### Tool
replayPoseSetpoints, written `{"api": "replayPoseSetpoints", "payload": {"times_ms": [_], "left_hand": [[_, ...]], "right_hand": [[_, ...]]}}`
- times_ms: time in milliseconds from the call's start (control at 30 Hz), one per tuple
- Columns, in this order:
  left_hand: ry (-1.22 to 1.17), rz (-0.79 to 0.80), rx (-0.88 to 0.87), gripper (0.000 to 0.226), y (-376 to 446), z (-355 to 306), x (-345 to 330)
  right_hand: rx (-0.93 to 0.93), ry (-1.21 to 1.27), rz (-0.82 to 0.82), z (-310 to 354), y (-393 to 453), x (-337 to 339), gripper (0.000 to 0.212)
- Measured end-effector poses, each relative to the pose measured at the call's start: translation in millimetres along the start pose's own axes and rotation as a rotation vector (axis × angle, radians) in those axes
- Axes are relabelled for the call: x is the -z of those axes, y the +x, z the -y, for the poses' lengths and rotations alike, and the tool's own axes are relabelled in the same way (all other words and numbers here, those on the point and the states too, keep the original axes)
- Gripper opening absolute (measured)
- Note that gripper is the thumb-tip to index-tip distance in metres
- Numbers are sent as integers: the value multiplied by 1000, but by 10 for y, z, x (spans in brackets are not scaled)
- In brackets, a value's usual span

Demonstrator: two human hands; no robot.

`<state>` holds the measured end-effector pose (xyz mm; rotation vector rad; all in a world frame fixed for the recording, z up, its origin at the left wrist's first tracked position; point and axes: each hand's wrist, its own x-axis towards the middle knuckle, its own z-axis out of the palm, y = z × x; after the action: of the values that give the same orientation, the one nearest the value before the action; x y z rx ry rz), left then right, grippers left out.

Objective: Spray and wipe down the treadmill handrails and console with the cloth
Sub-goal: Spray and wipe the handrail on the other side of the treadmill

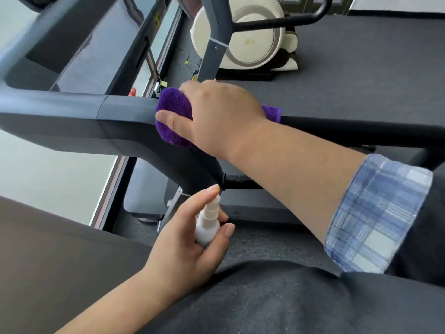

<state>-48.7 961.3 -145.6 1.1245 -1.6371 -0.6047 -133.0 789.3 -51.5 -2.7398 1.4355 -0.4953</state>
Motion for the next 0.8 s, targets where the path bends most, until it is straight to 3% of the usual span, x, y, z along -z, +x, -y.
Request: {"api": "replayPoseSetpoints", "payload": {"times_ms": [100, 367, 500, 667, 800], "left_hand": [[15, 2, -13, 57, 50, -31, -89], [32, 7, -60, 57, 17, 28, -145], [27, -21, -57, 56, 34, 48, -129], [55, -16, -90, 57, 127, 16, -237], [67, 14, -113, 58, 237, -79, -433]], "right_hand": [[5, 13, -15, -299, -212, 89, 63], [-247, 58, -107, -1318, -844, 398, 62], [-280, -12, -128, -1092, -749, 346, 66], [-68, -77, -70, -376, -368, 82, 63], [-17, -29, -64, -404, -314, 93, 66]]}}
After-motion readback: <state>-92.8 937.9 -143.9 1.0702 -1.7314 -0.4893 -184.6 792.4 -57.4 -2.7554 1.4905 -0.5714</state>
